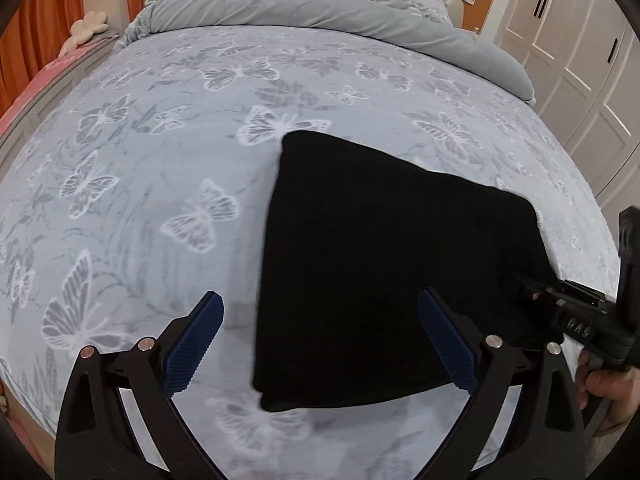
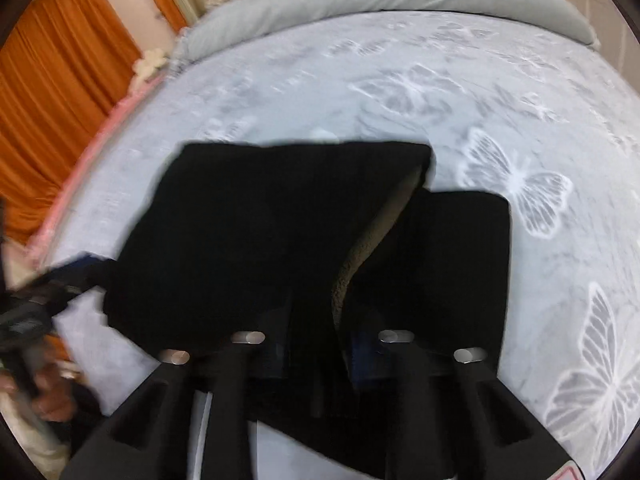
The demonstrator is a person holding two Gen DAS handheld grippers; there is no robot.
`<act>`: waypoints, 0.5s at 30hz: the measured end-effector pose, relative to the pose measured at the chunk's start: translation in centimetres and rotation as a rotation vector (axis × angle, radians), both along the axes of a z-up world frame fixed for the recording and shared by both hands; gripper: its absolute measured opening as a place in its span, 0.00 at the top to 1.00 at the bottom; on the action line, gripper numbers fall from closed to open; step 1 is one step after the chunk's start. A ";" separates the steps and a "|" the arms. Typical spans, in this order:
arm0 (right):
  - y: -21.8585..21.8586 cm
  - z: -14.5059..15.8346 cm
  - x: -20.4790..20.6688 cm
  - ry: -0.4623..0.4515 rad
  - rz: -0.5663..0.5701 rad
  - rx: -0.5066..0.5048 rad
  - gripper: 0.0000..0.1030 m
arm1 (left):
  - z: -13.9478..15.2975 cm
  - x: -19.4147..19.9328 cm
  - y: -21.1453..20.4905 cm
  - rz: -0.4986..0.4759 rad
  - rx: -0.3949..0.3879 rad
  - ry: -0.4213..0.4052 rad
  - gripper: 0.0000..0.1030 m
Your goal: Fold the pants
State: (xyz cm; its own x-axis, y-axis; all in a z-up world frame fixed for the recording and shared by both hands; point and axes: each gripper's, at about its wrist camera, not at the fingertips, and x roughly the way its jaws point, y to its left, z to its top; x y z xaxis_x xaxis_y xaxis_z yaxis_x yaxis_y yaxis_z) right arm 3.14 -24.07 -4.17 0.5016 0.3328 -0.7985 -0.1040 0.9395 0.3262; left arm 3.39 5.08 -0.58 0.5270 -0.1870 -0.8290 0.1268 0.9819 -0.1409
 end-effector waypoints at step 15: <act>-7.4 1.5 -2.6 0.006 -0.120 -0.084 0.37 | -1.5 0.3 -1.0 -0.029 0.031 0.041 0.05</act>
